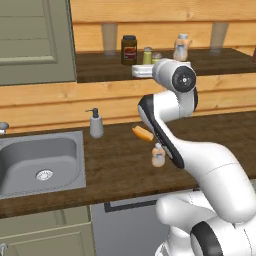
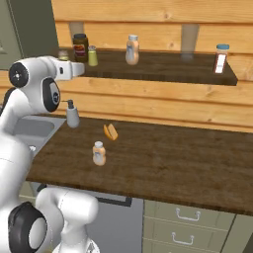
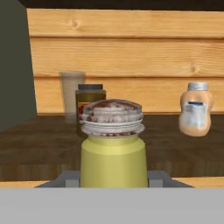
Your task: Put the shaker and condiment bottle from the counter next to their counterparts in the cabinet.
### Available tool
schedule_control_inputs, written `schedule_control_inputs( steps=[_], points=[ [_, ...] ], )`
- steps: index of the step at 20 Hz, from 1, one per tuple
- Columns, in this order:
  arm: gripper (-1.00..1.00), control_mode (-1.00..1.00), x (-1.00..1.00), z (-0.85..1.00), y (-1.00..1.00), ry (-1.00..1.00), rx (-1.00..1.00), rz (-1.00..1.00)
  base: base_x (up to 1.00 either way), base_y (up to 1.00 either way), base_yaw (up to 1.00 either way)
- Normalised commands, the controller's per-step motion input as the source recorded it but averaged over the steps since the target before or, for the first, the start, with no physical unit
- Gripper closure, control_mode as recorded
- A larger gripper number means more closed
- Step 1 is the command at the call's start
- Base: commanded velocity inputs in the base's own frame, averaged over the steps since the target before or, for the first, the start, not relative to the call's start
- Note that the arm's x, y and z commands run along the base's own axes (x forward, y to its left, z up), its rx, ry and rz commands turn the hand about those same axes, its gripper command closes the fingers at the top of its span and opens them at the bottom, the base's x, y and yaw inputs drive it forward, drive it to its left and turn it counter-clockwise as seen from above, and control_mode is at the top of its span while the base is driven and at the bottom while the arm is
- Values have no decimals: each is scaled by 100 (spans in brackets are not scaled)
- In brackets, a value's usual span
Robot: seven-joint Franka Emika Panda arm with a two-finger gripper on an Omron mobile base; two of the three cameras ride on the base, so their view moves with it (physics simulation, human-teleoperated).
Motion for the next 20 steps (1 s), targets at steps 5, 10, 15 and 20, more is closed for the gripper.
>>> schedule_control_inputs(
  steps=[5, 10, 15, 20],
  points=[
    [100, -100, 27, -27, 0, 0, 0, 5, 0, 0, 0],
    [100, -100, 27, -3, 0, 0, 0, 3, 0, 0, 0],
    [100, -100, 23, 0, 0, 0, 0, 1, 0, 0, 0],
    [100, -100, 27, 0, 0, 0, 0, 0, 0, 0, 0]
  ],
)
